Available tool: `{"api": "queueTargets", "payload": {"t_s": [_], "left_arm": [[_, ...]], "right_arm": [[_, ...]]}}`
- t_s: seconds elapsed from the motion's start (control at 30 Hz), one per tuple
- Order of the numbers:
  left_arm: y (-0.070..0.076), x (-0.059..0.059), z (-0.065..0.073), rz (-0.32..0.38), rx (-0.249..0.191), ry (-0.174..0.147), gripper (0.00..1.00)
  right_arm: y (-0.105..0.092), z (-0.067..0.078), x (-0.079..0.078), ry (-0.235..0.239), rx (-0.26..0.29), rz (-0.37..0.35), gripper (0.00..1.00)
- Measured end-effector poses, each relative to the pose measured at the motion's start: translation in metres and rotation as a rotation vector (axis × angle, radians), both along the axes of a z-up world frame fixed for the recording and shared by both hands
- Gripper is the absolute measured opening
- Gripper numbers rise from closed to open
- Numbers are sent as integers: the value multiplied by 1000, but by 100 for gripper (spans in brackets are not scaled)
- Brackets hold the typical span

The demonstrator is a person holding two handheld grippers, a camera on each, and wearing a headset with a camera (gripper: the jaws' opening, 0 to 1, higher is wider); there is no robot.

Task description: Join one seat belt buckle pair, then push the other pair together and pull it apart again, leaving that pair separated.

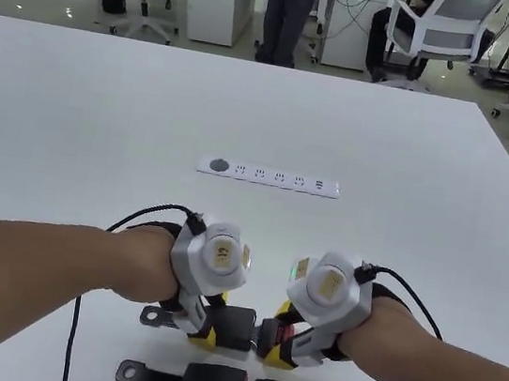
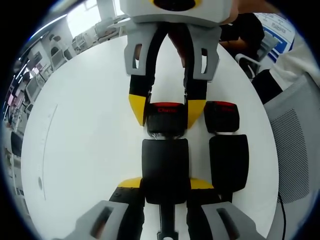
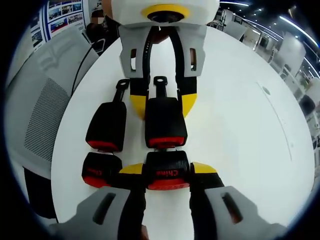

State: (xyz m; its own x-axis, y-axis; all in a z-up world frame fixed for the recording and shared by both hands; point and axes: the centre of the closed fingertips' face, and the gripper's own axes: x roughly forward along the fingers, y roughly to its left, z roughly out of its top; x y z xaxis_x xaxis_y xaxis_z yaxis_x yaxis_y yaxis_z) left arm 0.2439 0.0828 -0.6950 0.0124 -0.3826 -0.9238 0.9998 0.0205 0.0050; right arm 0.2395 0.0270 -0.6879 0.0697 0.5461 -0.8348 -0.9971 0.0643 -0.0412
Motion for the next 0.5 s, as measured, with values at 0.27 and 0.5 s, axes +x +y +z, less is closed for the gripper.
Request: {"api": "queueTargets", "payload": {"t_s": [0.27,0.5], "left_arm": [[-1,0,1,13,-9,1,32],[-2,-2,4,23,-25,4,32]], "right_arm": [[0,0,1,-7,-15,7,31],[-1,1,-2,-12,-38,7,32]]}}
